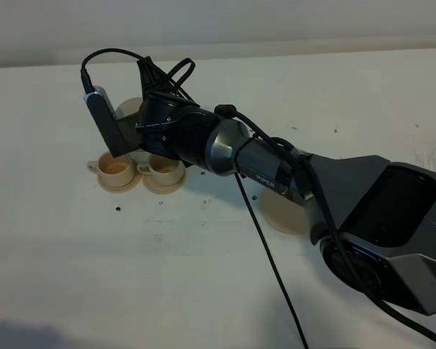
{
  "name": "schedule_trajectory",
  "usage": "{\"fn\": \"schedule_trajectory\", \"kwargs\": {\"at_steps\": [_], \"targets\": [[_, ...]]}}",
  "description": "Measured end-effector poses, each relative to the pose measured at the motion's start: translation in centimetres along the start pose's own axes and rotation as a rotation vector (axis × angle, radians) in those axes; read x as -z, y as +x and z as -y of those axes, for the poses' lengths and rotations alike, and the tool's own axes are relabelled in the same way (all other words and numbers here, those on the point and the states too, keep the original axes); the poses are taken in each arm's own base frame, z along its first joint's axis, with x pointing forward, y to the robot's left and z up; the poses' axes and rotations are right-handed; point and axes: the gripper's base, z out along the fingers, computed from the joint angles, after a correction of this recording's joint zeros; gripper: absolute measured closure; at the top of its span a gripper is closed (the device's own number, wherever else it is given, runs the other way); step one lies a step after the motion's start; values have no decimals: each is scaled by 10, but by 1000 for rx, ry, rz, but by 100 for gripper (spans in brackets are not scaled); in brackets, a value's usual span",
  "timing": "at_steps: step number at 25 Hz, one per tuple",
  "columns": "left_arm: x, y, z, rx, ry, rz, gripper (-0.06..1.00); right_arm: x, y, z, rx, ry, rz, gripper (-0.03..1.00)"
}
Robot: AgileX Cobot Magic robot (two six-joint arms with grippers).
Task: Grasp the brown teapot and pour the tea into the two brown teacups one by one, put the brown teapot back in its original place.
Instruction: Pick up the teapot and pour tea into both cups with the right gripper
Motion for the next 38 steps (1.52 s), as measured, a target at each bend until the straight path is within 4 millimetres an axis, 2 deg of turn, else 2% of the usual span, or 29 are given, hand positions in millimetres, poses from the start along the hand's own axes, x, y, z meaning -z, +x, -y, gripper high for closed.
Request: {"fn": "schedule_trajectory", "kwargs": {"at_steps": [18,38], "targets": [[0,0,0,0,0,0,43,0,0,0,241,4,-2,88],[0,0,0,0,0,0,43,0,-3,9,332,103,13,88]]}}
